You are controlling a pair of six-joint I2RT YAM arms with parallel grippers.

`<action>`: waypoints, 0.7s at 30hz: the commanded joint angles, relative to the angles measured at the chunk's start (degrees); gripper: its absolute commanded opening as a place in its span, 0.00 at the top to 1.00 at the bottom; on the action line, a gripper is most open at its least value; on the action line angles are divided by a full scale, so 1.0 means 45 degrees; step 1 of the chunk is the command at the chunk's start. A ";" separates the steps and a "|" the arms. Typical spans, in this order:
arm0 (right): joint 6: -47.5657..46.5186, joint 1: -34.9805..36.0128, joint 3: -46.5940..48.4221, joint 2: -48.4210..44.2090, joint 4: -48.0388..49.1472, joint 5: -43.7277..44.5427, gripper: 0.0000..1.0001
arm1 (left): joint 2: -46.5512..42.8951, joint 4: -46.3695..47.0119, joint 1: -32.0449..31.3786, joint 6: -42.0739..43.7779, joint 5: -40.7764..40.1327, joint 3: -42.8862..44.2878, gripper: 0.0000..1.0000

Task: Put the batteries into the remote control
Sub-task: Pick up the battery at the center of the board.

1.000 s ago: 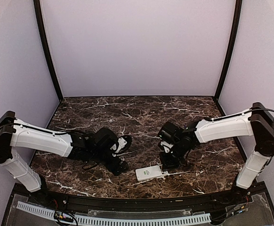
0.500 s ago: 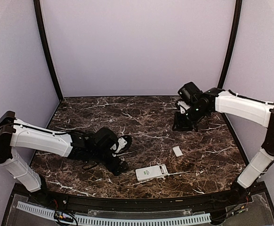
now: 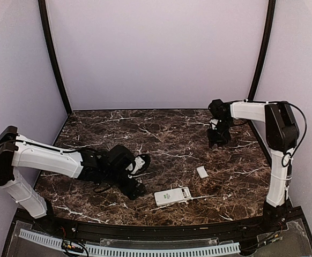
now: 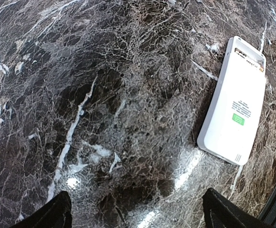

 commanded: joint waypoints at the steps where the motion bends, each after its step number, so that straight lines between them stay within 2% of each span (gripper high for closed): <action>1: -0.0920 -0.0184 0.1336 0.0771 -0.0153 0.0432 0.58 | 0.0340 -0.0342 0.0020 0.0351 0.0196 0.0557 0.04; 6: -0.1192 -0.0194 0.2152 0.1778 -0.0469 0.0454 0.63 | 0.0885 -0.0378 0.0072 0.0565 0.0287 0.0963 0.04; 12: -0.1273 -0.0190 0.2112 0.1969 -0.0560 0.0622 0.68 | 0.1019 -0.0394 0.0159 0.0674 0.0363 0.1056 0.04; 15: -0.1299 -0.0196 0.1999 0.2039 -0.0601 0.0652 0.75 | 0.1039 -0.0399 0.0214 0.0695 0.0374 0.1021 0.04; 21: -0.1350 -0.0204 0.1827 0.1936 -0.0468 0.0370 0.99 | 0.0955 -0.0533 0.0259 0.0711 0.0321 0.1059 0.04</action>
